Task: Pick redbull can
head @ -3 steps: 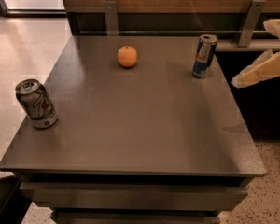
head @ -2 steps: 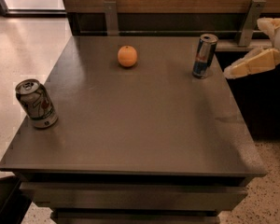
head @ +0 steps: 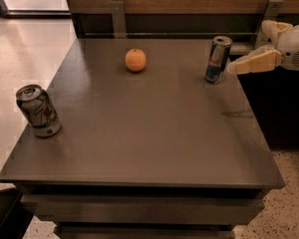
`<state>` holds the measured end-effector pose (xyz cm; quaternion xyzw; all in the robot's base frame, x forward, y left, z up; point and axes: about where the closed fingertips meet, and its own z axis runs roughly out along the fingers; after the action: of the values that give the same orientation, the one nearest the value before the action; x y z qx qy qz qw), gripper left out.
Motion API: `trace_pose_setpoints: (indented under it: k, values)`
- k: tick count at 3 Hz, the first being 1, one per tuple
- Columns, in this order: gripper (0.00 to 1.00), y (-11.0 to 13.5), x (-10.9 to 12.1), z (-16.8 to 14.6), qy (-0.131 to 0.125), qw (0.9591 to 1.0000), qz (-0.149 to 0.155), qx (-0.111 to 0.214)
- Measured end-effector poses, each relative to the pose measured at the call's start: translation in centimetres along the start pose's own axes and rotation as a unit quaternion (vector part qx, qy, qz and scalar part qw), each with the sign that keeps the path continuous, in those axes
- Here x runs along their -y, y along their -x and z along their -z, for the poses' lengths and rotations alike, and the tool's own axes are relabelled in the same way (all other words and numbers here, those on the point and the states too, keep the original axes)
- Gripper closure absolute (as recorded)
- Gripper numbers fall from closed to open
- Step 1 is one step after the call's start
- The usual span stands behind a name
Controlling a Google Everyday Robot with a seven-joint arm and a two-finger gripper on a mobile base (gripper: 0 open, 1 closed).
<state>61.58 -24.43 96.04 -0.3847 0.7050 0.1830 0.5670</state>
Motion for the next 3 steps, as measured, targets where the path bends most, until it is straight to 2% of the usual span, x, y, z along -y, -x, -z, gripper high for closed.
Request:
trace_pose_setpoints:
  k: [3]
  values:
    - [0.0, -0.6, 2.1, -5.1, 0.008, 0.9975, -0.024, 0.066]
